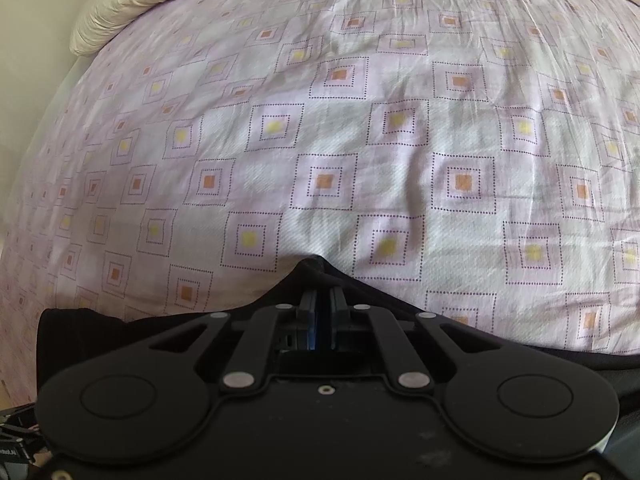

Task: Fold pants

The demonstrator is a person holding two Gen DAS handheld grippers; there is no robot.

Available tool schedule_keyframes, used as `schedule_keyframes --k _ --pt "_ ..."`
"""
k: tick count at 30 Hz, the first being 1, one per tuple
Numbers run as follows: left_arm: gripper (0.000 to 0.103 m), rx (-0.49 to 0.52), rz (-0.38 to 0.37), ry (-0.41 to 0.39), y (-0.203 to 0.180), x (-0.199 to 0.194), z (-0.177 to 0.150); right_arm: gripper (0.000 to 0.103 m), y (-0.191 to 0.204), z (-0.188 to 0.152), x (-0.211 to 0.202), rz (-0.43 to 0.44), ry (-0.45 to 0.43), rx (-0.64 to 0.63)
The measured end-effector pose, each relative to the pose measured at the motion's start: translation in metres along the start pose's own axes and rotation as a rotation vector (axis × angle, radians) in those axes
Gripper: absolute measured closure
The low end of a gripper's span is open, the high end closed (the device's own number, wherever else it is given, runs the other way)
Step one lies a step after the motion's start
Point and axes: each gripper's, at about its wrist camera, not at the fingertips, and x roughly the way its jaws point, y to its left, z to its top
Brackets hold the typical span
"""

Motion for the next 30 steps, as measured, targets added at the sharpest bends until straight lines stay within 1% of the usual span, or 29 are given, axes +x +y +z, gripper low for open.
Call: schedule_keyframes --k 2,5,7,9,10,11,12,13,14,15,16,18,21,23,24,25,27,29,30 --pt "0.018 0.025 -0.060 0.018 -0.011 0.007 -0.001 0.098 0.001 0.000 0.000 -0.006 -0.001 0.000" --pt "0.018 0.059 -0.093 0.056 -0.027 0.022 -0.004 0.098 0.002 0.000 0.000 -0.010 0.000 -0.002" --pt "0.018 0.062 -0.083 0.070 -0.034 0.031 -0.007 0.098 0.002 -0.002 0.000 -0.008 0.004 -0.017" --pt "0.018 0.052 -0.053 0.056 -0.038 0.033 -0.009 0.098 0.003 -0.002 0.000 -0.007 0.007 -0.028" --pt "0.021 0.041 -0.043 0.053 -0.040 0.033 -0.010 0.098 0.003 -0.002 0.000 -0.006 0.008 -0.033" --pt "0.040 0.036 -0.017 0.045 -0.040 0.031 -0.010 0.098 0.003 -0.002 0.000 -0.006 0.008 -0.034" --pt "0.053 0.048 0.025 0.034 -0.041 0.029 -0.010 0.098 0.003 -0.003 0.000 -0.005 0.008 -0.039" --pt "0.077 0.071 0.081 0.033 -0.041 0.026 -0.010 0.098 0.003 -0.003 -0.001 -0.004 0.006 -0.043" --pt "0.077 0.085 0.101 0.035 -0.039 0.023 -0.011 0.098 0.003 -0.004 -0.002 -0.003 0.002 -0.045" --pt "0.077 0.079 0.083 0.029 -0.037 0.019 -0.010 0.098 0.003 -0.006 -0.003 -0.001 -0.002 -0.045" --pt "0.077 0.081 0.082 0.020 -0.037 0.015 -0.011 0.098 0.002 -0.007 -0.004 0.001 -0.007 -0.044" --pt "0.077 0.130 0.104 -0.003 -0.043 0.005 -0.012 0.095 0.003 -0.009 -0.008 -0.005 -0.018 -0.042" --pt "0.078 0.173 0.103 -0.053 -0.058 -0.008 -0.012 0.090 0.010 -0.015 -0.026 -0.015 -0.085 -0.036" --pt "0.078 0.186 0.096 -0.082 -0.064 -0.017 -0.012 0.091 0.017 -0.021 -0.034 -0.016 -0.116 -0.066" --pt "0.078 0.197 0.094 -0.094 -0.069 -0.017 -0.012 0.094 0.021 -0.023 -0.035 -0.017 -0.121 -0.092" --pt "0.078 0.213 0.095 -0.105 -0.074 -0.019 -0.012 0.099 0.026 -0.024 -0.033 -0.019 -0.112 -0.118" --pt "0.078 0.248 0.098 -0.122 -0.086 -0.020 -0.012 0.099 0.032 -0.022 -0.022 -0.060 -0.087 -0.151" --pt "0.078 0.291 0.103 -0.145 -0.099 -0.022 -0.014 0.100 0.030 -0.018 -0.010 -0.100 -0.073 -0.122" --pt "0.078 0.316 0.106 -0.157 -0.104 -0.024 -0.015 0.100 0.026 -0.015 -0.004 -0.094 -0.061 -0.084"
